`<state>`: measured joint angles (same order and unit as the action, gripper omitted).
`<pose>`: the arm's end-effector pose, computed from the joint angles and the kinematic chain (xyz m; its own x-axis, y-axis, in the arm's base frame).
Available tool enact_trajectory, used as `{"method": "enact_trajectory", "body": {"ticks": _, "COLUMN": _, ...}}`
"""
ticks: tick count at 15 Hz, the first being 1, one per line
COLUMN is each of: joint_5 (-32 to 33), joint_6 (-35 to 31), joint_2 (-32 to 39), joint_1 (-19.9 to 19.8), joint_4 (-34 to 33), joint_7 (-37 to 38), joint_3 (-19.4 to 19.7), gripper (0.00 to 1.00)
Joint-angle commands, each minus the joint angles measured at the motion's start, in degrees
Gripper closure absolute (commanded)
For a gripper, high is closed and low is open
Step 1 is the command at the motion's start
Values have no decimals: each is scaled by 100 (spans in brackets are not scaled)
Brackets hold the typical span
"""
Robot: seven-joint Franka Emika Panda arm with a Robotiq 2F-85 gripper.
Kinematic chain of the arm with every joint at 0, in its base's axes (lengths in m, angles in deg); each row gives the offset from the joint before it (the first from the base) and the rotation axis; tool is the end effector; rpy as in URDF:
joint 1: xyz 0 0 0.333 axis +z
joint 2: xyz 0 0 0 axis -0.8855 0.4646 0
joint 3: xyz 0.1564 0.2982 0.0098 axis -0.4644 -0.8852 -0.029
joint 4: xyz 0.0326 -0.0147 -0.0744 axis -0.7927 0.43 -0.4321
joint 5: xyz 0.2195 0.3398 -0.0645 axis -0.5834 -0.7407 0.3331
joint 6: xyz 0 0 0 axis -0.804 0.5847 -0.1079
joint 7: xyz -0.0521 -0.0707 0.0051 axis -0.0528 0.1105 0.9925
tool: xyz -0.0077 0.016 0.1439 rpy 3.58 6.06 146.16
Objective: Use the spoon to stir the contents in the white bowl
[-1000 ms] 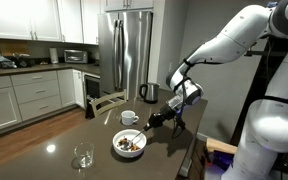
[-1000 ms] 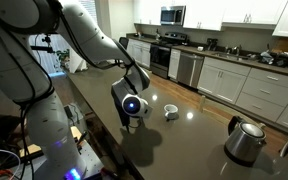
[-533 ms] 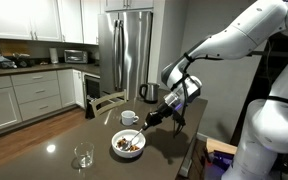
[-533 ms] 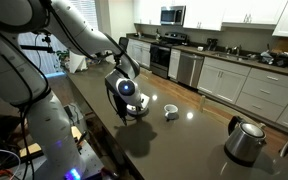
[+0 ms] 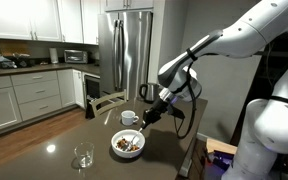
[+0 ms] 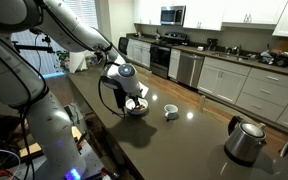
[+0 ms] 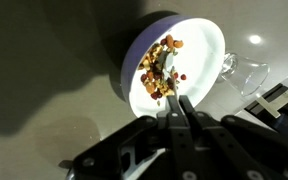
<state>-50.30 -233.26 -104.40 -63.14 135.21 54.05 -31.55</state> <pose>0.4054 0.0032 0.2846 0.8401 -0.4784 0.2556 -0.3053 -0.8066 -0.5061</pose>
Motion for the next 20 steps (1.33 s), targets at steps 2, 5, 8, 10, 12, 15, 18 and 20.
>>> {"method": "enact_trajectory", "body": {"ticks": 2, "joint_5": 1546, "joint_6": 153, "joint_2": -276, "joint_1": -347, "joint_4": 104, "joint_7": 1595, "joint_3": -314, "gripper": 95}}
{"method": "enact_trajectory", "body": {"ticks": 5, "joint_5": 2501, "joint_6": 452, "joint_2": -520, "joint_1": -717, "joint_4": 80, "joint_7": 2482, "joint_3": -589, "gripper": 95}}
{"method": "enact_trajectory", "body": {"ticks": 8, "joint_5": 3322, "joint_6": 983, "joint_2": -916, "joint_1": -1085, "joint_4": 82, "joint_7": 3294, "joint_3": -851, "gripper": 95}}
{"method": "enact_trajectory", "body": {"ticks": 10, "joint_5": 3635, "joint_6": 1411, "joint_2": -1291, "joint_1": -1211, "joint_4": 93, "joint_7": 3645, "joint_3": -947, "gripper": 95}}
{"method": "enact_trajectory", "body": {"ticks": 12, "joint_5": 3839, "joint_6": 1819, "joint_2": -1655, "joint_1": -1281, "joint_4": 88, "joint_7": 3924, "joint_3": -1028, "gripper": 95}}
{"method": "enact_trajectory", "body": {"ticks": 15, "joint_5": 4020, "joint_6": 2233, "joint_2": -2069, "joint_1": -1308, "joint_4": 67, "joint_7": 4256, "joint_3": -1145, "gripper": 95}}
{"method": "enact_trajectory", "body": {"ticks": 18, "joint_5": 3869, "joint_6": 2098, "joint_2": -1935, "joint_1": -1187, "joint_4": 22, "joint_7": 4072, "joint_3": -1063, "gripper": 95}}
{"method": "enact_trajectory", "body": {"ticks": 20, "joint_5": 3881, "joint_6": 2115, "joint_2": -2002, "joint_1": -1189, "joint_4": 47, "joint_7": 4100, "joint_3": -1082, "gripper": 95}}
